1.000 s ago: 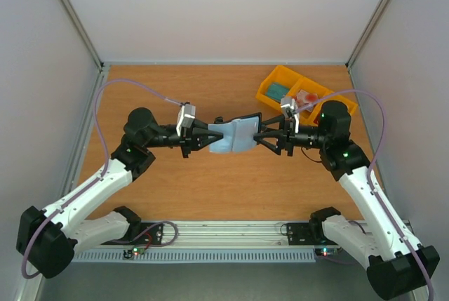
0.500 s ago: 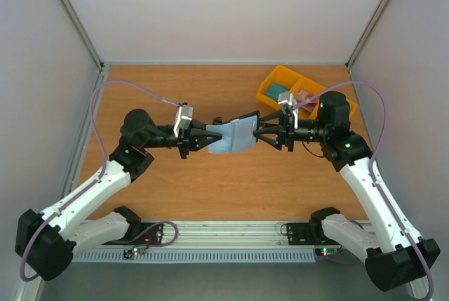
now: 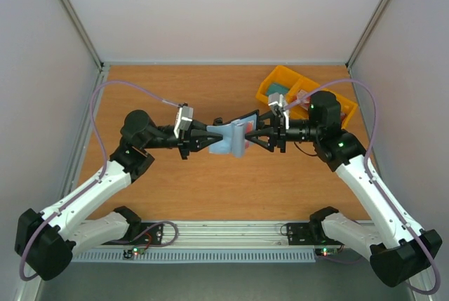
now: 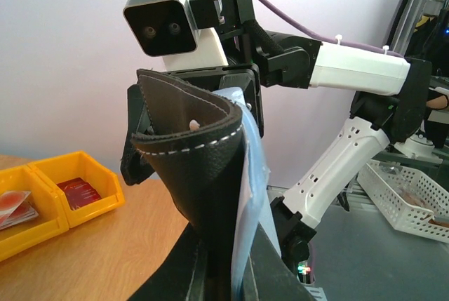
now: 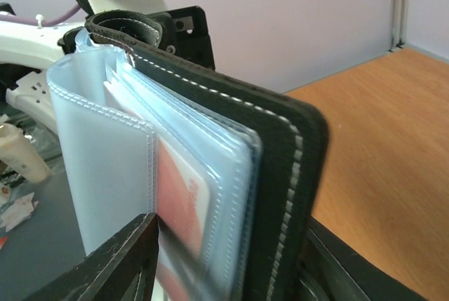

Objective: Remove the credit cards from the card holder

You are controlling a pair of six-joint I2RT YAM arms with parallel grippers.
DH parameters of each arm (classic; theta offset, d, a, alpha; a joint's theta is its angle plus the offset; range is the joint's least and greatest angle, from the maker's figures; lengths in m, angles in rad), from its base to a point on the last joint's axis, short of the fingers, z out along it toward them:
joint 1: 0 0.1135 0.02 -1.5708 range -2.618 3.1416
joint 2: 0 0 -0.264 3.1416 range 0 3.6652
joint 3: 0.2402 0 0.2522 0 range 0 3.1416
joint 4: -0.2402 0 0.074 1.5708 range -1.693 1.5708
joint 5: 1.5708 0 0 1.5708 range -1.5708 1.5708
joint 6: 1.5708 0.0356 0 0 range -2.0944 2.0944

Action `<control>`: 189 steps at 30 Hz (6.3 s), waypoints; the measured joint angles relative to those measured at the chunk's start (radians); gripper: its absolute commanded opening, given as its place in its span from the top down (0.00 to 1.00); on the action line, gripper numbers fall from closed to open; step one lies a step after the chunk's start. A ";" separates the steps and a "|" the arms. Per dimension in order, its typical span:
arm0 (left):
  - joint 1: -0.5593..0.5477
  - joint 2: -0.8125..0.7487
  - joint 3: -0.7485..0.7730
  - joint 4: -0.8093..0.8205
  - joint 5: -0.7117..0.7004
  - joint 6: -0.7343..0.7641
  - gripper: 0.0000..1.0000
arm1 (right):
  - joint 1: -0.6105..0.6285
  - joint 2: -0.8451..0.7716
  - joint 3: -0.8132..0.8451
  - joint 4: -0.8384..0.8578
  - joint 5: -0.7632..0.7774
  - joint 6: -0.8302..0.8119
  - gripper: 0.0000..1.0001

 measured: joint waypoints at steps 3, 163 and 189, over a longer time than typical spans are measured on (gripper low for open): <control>-0.005 0.000 -0.002 0.002 -0.003 0.000 1.00 | 0.030 0.015 0.000 0.017 0.008 0.000 0.43; 0.038 -0.061 -0.134 -0.062 -0.045 -0.061 1.00 | 0.073 0.113 0.058 -0.192 -0.075 -0.013 0.93; 0.098 -0.116 -0.189 -0.084 -0.115 -0.076 1.00 | -0.134 0.440 -0.151 -0.199 0.082 0.355 0.99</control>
